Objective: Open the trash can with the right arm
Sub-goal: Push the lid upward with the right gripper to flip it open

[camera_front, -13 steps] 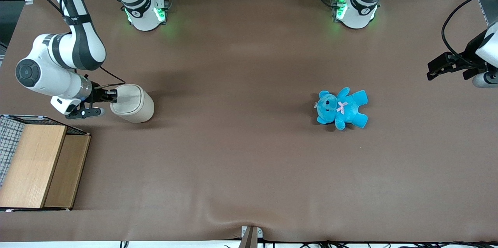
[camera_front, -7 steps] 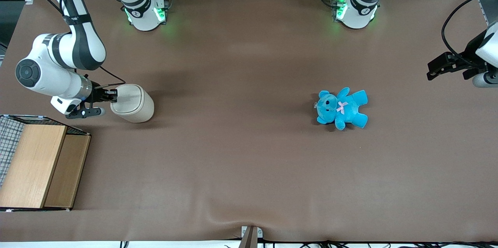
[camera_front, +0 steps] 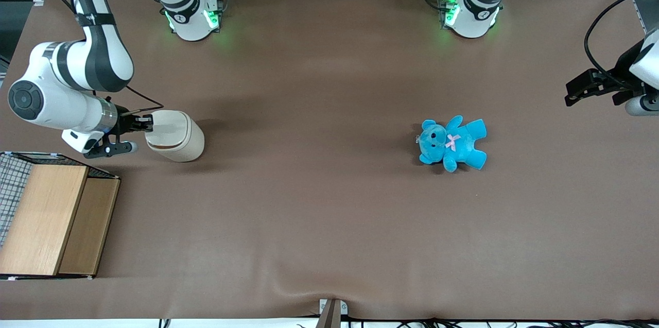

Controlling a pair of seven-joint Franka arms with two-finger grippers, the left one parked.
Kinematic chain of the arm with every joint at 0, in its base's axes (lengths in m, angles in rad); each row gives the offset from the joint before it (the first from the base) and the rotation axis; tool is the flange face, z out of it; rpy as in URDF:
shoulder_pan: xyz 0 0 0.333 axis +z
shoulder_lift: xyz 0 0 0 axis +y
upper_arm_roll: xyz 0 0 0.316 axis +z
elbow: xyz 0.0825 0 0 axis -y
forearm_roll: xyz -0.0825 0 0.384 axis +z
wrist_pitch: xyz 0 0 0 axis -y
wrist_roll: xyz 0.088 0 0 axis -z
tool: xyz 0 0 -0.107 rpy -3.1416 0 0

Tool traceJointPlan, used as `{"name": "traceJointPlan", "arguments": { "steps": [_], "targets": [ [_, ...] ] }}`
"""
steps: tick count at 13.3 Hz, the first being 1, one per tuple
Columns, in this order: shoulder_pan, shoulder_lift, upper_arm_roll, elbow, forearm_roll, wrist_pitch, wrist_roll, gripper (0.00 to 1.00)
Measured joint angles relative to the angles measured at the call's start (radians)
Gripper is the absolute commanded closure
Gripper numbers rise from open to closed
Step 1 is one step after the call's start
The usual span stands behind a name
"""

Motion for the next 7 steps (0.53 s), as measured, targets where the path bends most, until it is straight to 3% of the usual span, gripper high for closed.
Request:
{"name": "traceJointPlan", "arguments": {
  "steps": [4,7],
  "targets": [
    [0.042,-0.001,0.003,0.102,0.0,-0.126,0.062,1.0],
    [0.072,-0.002,0.004,0.156,0.0,-0.18,0.1,0.91]
  ]
}}
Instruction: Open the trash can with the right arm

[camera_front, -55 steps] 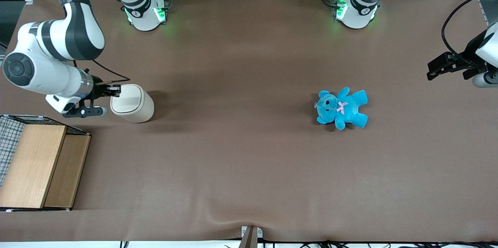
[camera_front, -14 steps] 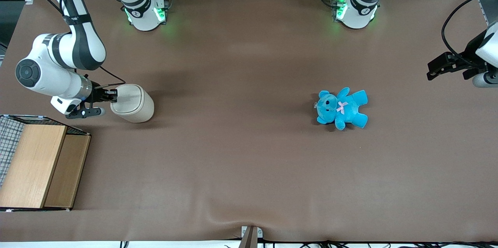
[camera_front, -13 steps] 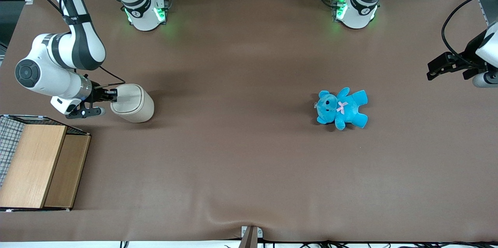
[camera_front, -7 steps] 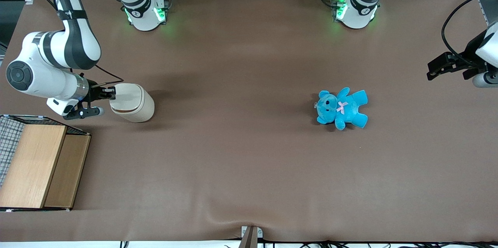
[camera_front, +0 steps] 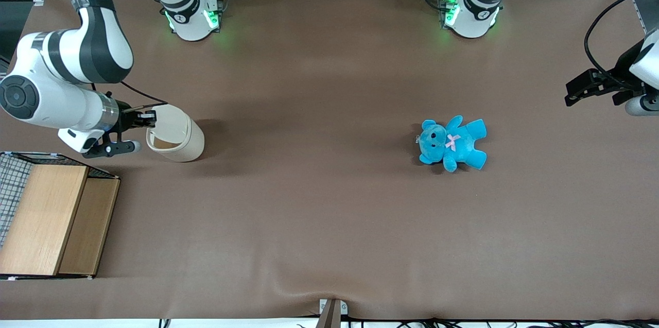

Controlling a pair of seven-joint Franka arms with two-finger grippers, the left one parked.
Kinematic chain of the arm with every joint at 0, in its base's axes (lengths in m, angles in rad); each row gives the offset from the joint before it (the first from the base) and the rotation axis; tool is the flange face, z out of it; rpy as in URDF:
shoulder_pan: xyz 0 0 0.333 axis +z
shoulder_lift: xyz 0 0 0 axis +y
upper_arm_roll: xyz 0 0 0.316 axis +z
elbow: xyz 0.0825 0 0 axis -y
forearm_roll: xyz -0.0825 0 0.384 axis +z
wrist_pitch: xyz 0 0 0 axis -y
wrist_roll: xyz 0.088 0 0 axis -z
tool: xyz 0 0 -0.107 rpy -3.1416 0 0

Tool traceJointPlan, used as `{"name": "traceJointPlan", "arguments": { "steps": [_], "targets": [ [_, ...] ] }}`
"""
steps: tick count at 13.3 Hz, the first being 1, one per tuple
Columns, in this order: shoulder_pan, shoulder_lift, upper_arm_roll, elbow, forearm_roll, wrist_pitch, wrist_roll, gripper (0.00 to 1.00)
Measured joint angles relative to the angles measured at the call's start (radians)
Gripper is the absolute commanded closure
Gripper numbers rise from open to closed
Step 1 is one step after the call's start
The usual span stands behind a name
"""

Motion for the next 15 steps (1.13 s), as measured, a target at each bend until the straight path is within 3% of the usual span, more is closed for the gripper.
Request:
{"name": "traceJointPlan", "arguments": {
  "steps": [1,3,4,15],
  "targets": [
    [0.004,0.0,0.0,0.014,0.0,-0.013,0.002,0.78],
    [0.01,0.0,0.0,0.045,0.0,-0.042,0.003,0.08],
    [0.015,0.0,0.0,0.057,0.0,-0.05,0.005,0.0],
    [0.01,0.031,-0.015,0.344,-0.001,-0.178,0.01,0.0]
  ]
}}
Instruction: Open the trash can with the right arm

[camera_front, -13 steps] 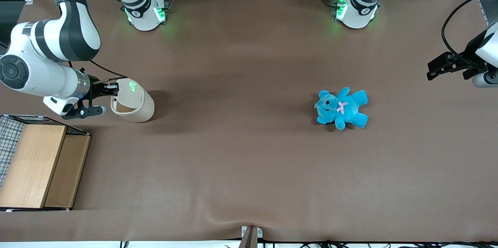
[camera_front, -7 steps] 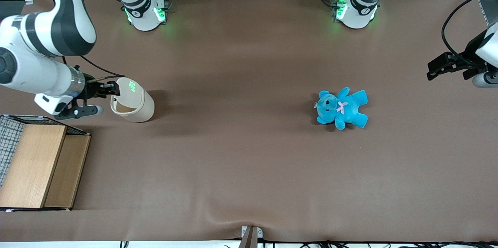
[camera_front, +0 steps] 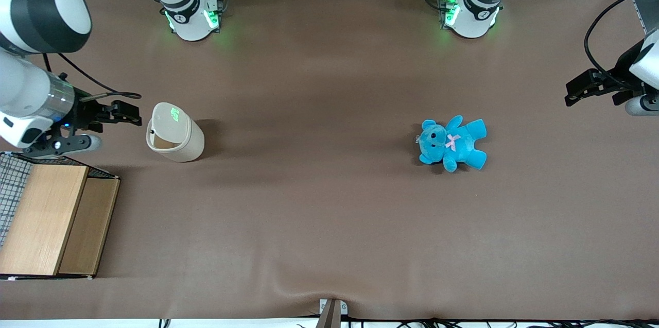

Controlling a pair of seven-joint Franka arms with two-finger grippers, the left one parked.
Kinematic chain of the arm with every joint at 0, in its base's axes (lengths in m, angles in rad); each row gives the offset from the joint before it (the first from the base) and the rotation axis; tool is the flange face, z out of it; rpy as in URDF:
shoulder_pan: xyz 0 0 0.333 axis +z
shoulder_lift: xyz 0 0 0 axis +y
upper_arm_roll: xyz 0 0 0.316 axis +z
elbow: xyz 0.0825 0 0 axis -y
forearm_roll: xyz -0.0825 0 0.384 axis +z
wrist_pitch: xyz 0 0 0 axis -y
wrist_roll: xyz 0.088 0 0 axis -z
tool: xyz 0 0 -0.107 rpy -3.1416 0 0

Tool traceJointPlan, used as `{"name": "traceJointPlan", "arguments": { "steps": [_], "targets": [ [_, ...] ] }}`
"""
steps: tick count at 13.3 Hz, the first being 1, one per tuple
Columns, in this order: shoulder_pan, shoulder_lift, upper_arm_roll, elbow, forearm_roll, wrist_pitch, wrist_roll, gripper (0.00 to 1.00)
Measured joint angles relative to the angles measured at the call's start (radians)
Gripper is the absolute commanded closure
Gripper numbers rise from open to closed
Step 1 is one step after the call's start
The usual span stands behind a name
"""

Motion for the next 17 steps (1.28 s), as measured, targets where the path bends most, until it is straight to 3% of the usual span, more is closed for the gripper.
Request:
{"name": "traceJointPlan", "arguments": {
  "steps": [7,17],
  "targets": [
    [-0.082,0.015,-0.006,0.053,-0.002,-0.003,-0.015,0.0],
    [-0.089,-0.104,-0.005,0.085,-0.002,-0.02,-0.015,0.0]
  ]
}}
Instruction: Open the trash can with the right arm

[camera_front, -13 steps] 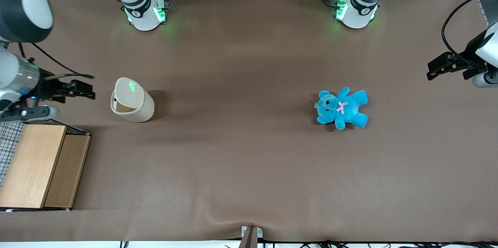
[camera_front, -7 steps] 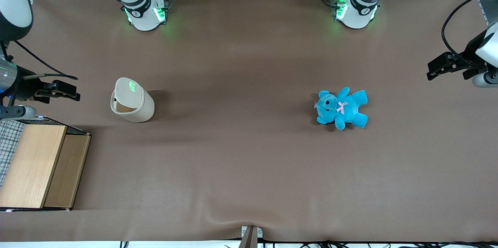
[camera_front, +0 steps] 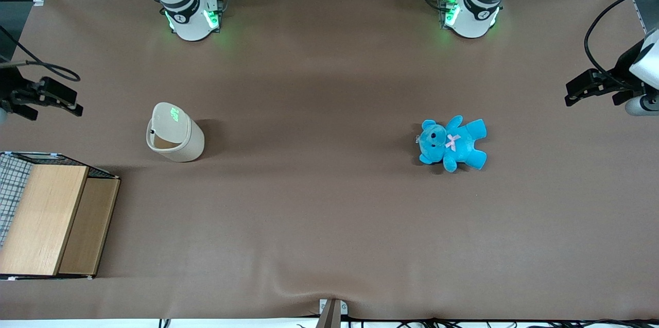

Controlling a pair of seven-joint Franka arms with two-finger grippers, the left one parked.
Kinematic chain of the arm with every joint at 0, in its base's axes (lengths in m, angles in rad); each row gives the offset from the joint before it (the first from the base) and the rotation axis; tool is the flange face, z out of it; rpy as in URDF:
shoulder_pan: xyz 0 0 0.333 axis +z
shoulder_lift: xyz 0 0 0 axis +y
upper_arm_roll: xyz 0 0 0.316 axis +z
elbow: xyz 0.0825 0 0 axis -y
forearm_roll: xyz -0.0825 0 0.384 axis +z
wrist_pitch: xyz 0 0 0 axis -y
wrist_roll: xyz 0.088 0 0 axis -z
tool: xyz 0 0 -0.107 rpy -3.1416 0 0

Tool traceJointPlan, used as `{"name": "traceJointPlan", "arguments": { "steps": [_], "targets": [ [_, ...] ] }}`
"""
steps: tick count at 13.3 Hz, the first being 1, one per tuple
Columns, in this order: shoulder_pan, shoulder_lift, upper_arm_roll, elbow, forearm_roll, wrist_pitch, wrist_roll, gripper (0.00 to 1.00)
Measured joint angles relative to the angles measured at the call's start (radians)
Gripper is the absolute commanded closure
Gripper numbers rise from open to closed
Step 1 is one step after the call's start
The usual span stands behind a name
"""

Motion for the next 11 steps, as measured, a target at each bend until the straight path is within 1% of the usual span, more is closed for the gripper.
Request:
{"name": "traceJointPlan", "arguments": {
  "steps": [6,9,11],
  "targets": [
    [-0.01,-0.011,-0.004,0.0,-0.002,-0.014,0.021,0.0],
    [-0.013,-0.011,-0.004,0.0,-0.032,-0.014,0.021,0.0],
    [-0.013,-0.011,-0.004,0.0,-0.039,-0.015,0.021,0.0]
  ]
}}
